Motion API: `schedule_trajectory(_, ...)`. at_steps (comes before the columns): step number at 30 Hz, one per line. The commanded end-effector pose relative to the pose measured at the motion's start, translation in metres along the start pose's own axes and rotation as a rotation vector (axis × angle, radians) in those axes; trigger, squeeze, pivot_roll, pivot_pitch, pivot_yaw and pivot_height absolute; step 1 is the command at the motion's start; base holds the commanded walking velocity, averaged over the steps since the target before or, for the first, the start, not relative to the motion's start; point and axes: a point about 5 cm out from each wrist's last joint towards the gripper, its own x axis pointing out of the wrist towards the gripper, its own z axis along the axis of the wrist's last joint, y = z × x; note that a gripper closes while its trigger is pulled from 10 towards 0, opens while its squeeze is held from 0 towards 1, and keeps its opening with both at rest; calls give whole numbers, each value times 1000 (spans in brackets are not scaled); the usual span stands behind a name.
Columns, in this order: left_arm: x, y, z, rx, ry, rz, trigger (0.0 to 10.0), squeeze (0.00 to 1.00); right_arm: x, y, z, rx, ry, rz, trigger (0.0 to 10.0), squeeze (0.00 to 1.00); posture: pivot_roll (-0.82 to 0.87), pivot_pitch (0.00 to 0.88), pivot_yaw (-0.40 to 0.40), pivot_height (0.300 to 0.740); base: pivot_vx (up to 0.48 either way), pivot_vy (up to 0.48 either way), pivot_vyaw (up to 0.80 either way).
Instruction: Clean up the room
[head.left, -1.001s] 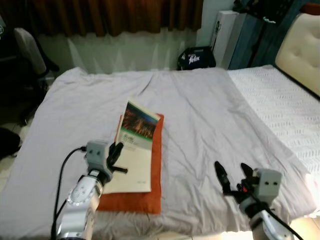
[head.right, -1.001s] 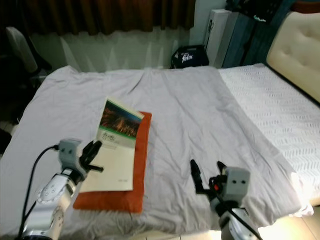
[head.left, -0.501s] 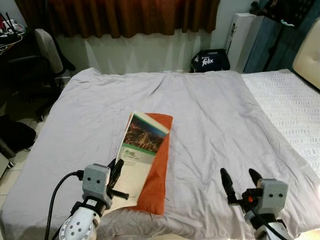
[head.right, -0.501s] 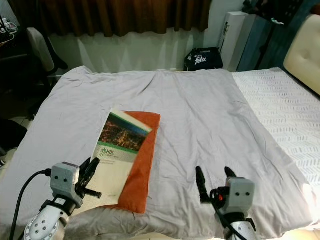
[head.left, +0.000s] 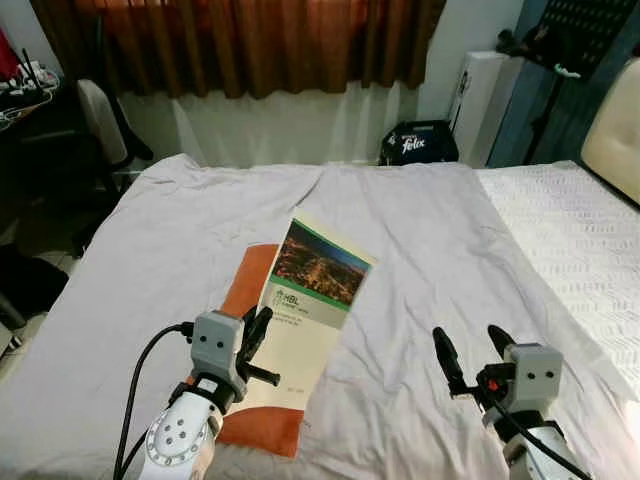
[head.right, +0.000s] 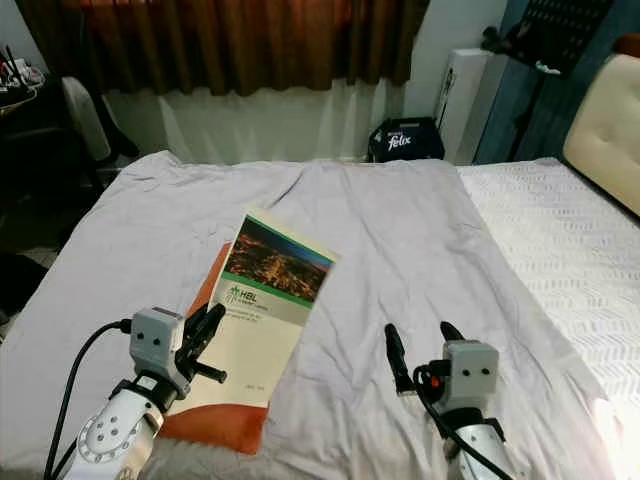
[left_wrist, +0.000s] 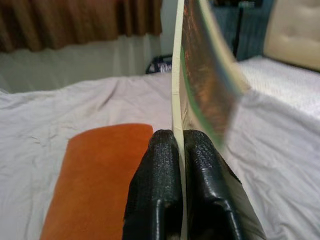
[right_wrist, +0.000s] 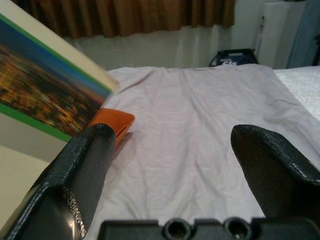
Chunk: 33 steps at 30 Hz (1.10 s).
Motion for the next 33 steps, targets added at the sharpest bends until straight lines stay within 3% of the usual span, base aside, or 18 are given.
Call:
schedule_trajectory(1, 7, -6, 9, 5, -43, -36, 10000, 0, -1, -6, -2, -15, 8, -19, 10000, 0, -74, 0, -1, 740, 360, -311, 0)
schedule_trajectory(9, 15, -5, 3, 16, -19, -56, 10000, 0, 1, -3, -6, -6, 18, -12, 10000, 0, -85, 0, 10, 740, 135, -117, 0)
schedule_trajectory(22, 19, -9, 0, 24, -28, -116, 10000, 0, 4, -1, -9, -1, 17, -4, 10000, 0, -91, 0, 21, 740, 0, -480, 0)
schedule_trajectory(33, 25, 5, -9, -12, 15, -40, 10000, 0, 5, -1, -9, -4, 15, 6, 10000, 0, -89, 0, 17, 740, 0, -480, 0)
